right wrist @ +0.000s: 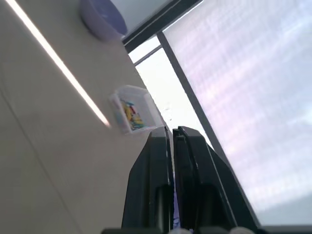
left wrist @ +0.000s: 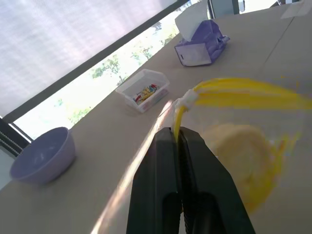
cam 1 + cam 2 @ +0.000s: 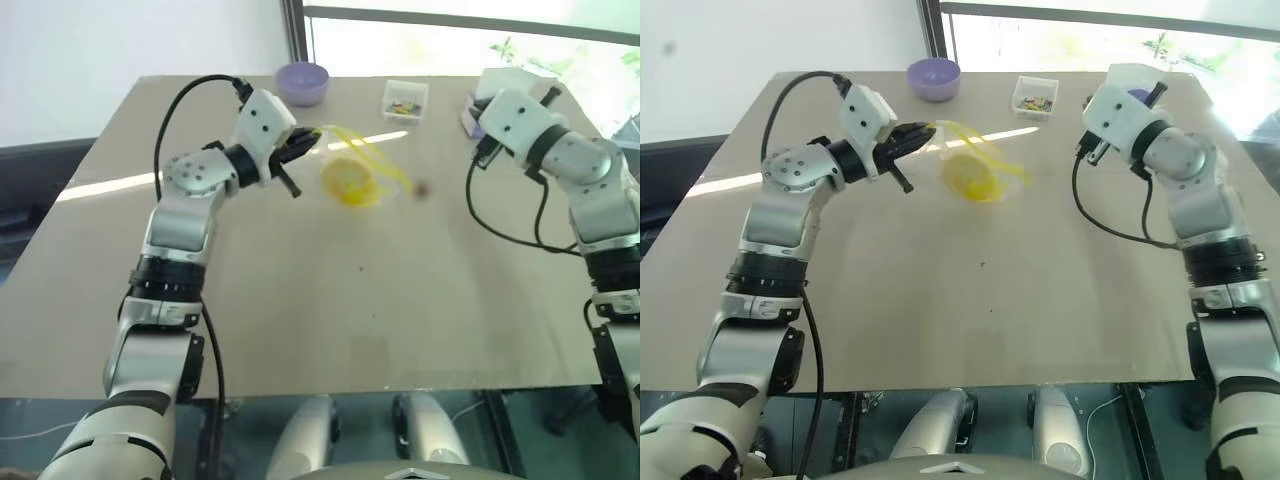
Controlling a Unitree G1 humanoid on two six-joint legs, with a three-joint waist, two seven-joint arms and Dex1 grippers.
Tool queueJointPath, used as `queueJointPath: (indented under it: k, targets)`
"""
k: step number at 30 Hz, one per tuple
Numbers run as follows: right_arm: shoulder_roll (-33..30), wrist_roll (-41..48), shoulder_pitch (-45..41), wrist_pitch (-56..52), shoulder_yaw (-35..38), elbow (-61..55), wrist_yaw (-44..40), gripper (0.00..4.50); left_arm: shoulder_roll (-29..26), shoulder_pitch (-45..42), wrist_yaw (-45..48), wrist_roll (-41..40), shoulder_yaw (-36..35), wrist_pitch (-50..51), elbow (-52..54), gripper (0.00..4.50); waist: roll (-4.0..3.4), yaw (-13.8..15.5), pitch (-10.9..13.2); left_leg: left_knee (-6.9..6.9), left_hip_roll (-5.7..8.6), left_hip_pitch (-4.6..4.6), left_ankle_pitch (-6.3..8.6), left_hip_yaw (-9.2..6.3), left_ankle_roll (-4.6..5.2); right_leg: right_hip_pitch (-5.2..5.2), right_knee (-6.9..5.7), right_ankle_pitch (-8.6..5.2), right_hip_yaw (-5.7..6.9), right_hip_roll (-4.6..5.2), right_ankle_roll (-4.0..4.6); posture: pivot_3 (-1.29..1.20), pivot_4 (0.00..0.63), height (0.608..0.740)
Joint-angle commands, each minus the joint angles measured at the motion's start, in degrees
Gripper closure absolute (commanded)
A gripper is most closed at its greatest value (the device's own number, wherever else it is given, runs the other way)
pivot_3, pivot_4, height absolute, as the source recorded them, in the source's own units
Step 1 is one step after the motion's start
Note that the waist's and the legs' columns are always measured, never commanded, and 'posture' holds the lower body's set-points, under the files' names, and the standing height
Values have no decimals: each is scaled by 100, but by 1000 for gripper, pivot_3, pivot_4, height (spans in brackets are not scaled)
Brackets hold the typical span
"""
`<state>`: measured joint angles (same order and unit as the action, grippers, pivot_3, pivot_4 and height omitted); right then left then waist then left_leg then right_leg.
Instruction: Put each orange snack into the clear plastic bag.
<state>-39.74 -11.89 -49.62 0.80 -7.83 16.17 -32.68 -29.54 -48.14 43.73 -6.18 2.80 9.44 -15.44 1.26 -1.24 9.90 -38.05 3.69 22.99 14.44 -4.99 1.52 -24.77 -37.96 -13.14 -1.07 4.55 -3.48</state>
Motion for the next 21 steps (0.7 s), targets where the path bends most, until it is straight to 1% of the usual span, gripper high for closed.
queueJointPath:
  k: [1,4,5,7,8,10,15,21]
  targets:
    - [79,502,463,-416,254,-812,-367,4296,112,82,35,-79,0,-114,249,4500,0,0,0,-1,-1,0,0,0,0,1,-1,0,0,0,0,0,150,740]
    - [223,1377,1106,-1218,375,-1601,-1011,4296,174,78,74,-54,20,-133,253,4500,0,19,0,-9,-1,1,0,-3,1,3,-7,0,2,0,-1,0,150,740]
    - [318,1627,1306,-1493,407,-1859,-1098,4068,171,44,86,-54,6,-129,225,4500,0,25,0,-13,-2,1,1,-4,1,4,-8,1,3,-1,-1,0,150,740]
    - [455,1882,1672,-1930,336,-2299,-1184,3472,143,-7,125,-62,-23,-123,174,4500,0,23,0,-15,-1,1,2,-4,3,4,-10,1,2,0,-1,0,150,740]
    - [533,1833,1824,-2022,243,-2427,-1118,3085,128,-20,143,-61,-32,-123,156,4500,0,23,0,-15,-1,1,2,-4,3,4,-11,1,1,0,-1,0,150,740]
    - [825,1796,1933,-2155,171,-2424,-854,2155,105,-26,178,-67,-48,-123,136,4500,1,18,-1,-16,-1,0,2,-5,3,4,-12,1,2,-1,-1,0,150,740]
    - [1516,1776,1673,-1974,97,-1552,-599,2155,68,38,258,-98,-73,-84,212,4500,1,23,0,-19,0,-4,1,-3,3,4,-17,1,1,-2,-1,0,150,740]
    - [2047,1783,1017,-1491,146,-57,-525,2155,-14,206,352,-222,-159,8,443,4500,0,7,0,-19,0,-4,1,-4,2,4,-15,1,1,-2,-2,0,150,740]
